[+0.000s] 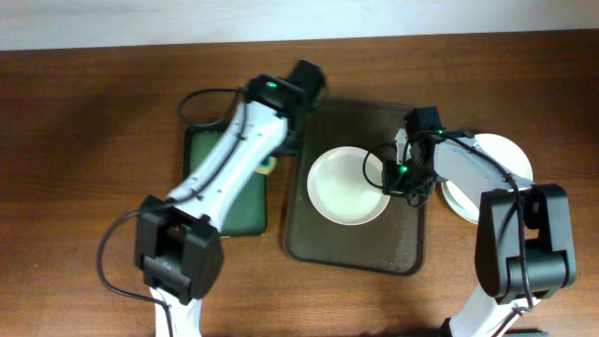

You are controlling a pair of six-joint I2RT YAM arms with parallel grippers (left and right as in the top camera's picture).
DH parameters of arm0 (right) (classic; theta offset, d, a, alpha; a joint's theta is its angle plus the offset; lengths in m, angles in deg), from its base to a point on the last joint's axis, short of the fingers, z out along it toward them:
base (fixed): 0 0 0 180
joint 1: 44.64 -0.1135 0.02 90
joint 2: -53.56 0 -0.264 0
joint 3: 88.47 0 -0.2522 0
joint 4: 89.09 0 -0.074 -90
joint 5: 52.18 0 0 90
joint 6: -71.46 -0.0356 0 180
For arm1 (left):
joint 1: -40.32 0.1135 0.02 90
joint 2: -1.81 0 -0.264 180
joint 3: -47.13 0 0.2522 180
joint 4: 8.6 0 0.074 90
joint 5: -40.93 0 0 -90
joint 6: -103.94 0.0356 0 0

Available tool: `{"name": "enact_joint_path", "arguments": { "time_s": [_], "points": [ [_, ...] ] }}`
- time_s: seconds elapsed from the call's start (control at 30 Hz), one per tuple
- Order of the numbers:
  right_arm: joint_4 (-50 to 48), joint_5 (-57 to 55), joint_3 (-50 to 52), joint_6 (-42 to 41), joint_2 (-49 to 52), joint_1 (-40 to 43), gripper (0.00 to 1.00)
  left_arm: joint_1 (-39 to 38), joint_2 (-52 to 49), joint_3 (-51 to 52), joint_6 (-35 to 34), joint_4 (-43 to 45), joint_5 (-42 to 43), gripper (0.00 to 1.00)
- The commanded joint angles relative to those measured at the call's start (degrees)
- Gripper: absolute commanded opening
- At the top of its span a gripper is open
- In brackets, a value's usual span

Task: Clean dirty plates on tray and stack at the side
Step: 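Scrub the held plate with the sponge in the left gripper, then lift the plate and stack it on the side pile with the right gripper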

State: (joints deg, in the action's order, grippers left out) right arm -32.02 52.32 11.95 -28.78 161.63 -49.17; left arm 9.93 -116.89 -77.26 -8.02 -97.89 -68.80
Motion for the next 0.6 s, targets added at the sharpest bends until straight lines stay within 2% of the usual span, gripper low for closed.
{"name": "enact_joint_path", "arguments": {
  "time_s": [0.0, 0.07, 0.13, 0.17, 0.27, 0.3, 0.33, 0.37, 0.4, 0.5, 0.57],
  "points": [
    [1.01, -4.0, 1.05, 1.05, 1.7, 0.44, 0.04, 9.2, 0.09, 12.39, -1.55, 6.34, 1.46, 0.0],
    [1.01, -4.0, 1.05, 1.03, 1.7, 0.44, 0.04, 13.2, 0.09, 19.41, -0.24, 13.49, 9.75, 0.0],
    [0.98, -3.98, 1.05, 1.05, 1.7, 0.44, 0.04, 17.27, 0.24, 22.51, 0.9, 15.65, 15.56, 0.01],
    [0.98, -3.98, 1.05, 1.05, 1.7, 0.44, 0.04, 18.34, 1.22, 22.4, 1.38, 15.65, 17.31, 0.1],
    [1.05, -4.0, 0.87, 1.05, 0.09, 0.42, 0.04, 19.06, 6.78, 22.4, 2.56, 15.26, 18.73, 0.81],
    [1.46, -4.11, 0.87, 1.05, -2.19, 0.42, 0.04, 19.06, 9.31, 22.4, 2.6, 14.56, 18.71, 0.9],
    [2.27, -5.09, 0.87, 1.01, -4.98, 0.33, 0.05, 19.06, 12.15, 22.4, 2.78, 13.73, 18.73, 0.91],
    [3.65, -10.97, 0.87, 0.61, -10.6, -0.9, 0.04, 19.06, 15.28, 22.4, 2.78, 12.72, 18.73, 0.94],
    [4.55, -15.3, 0.87, -0.22, -14.03, -2.32, 0.04, 19.06, 19.04, 22.4, 2.75, 11.67, 18.73, 1.0],
    [7.04, -30.84, 0.87, -4.48, -25.55, -9.18, 0.04, 19.06, 27.76, 22.4, 2.75, 8.57, 18.69, 0.99],
    [7.52, -40.26, 0.87, -6.6, -31.32, -13.73, 0.04, 19.06, 30.12, 22.4, 2.75, 5.68, 18.51, 0.99]
  ]
}}
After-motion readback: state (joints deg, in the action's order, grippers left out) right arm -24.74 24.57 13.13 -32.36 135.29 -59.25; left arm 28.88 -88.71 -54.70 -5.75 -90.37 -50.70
